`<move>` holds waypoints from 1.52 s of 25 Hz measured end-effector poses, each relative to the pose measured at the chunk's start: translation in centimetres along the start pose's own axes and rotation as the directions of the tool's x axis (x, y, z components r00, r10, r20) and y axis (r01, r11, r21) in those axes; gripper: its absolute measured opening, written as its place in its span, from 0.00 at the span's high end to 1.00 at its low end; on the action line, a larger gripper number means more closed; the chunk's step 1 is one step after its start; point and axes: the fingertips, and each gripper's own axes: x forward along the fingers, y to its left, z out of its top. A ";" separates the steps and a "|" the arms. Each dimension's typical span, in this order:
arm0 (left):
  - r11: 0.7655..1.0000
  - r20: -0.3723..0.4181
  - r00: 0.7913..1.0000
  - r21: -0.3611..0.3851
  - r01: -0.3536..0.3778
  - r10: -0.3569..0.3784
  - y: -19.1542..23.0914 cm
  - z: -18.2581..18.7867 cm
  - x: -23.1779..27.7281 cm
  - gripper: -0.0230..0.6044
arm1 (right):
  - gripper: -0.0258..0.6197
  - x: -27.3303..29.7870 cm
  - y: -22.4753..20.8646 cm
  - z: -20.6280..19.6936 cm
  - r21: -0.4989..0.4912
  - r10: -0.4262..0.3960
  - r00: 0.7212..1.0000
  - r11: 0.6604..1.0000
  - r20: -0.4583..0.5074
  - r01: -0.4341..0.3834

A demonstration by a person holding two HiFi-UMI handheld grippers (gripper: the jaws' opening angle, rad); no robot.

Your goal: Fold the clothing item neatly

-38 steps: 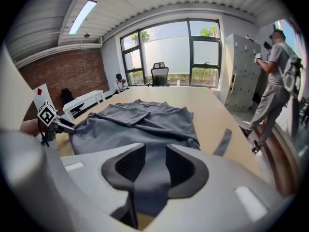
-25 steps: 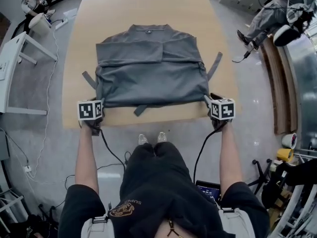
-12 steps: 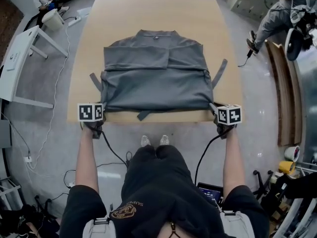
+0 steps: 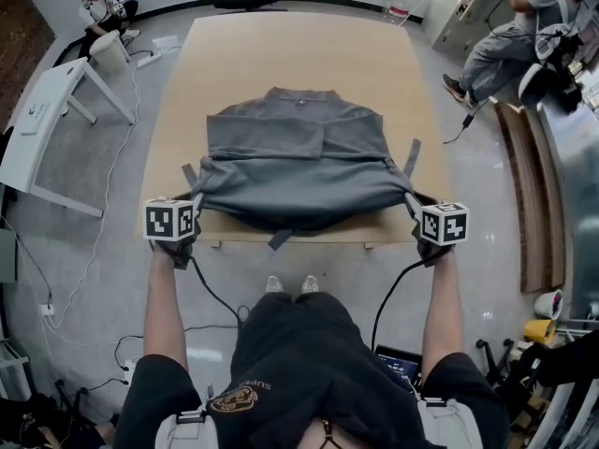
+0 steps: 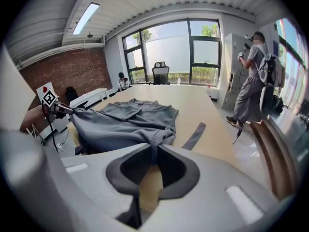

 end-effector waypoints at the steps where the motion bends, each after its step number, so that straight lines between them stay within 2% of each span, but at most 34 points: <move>1: 1.000 0.018 1.000 0.004 0.000 0.000 0.2 1.0 -0.3 0.88 | 0.90 -0.2 -0.1 1.1 -0.004 -0.013 1.000 1.000 0.018 0.013; 7: 0.999 0.108 0.993 -0.007 0.049 -0.048 1.8 6.6 -1.3 0.88 | 0.90 -0.5 -1.1 6.2 -0.010 -0.079 0.993 0.997 0.085 0.080; 12: 0.999 0.133 0.991 0.039 0.022 -0.027 2.7 11.5 -0.9 0.89 | 0.90 0.6 -2.1 11.0 -0.022 -0.099 0.986 0.994 0.133 0.103; 16: 1.000 0.133 0.991 0.017 0.014 -0.016 3.3 14.6 1.3 0.89 | 0.90 3.2 -4.3 14.5 -0.050 -0.082 0.985 0.995 0.149 0.090; 22: 0.998 0.082 0.995 -0.014 -0.054 0.055 4.7 19.7 6.9 0.89 | 0.90 10.0 -8.5 19.0 -0.056 -0.026 0.992 0.998 0.124 0.033; 27: 0.995 0.031 0.995 -0.013 -0.099 0.100 7.1 22.9 12.5 0.89 | 0.90 16.3 -10.6 21.4 -0.056 -0.012 0.999 0.998 0.051 0.015; 31: 0.993 -0.029 0.993 -0.011 -0.116 0.116 8.8 23.7 17.7 0.89 | 0.90 20.9 -11.8 21.3 -0.057 -0.027 0.999 0.998 -0.025 0.025; 38: 0.994 -0.122 0.987 0.019 -0.104 0.106 10.8 23.8 26.3 0.89 | 0.90 26.9 -13.7 20.0 -0.084 -0.079 0.986 0.994 -0.150 0.066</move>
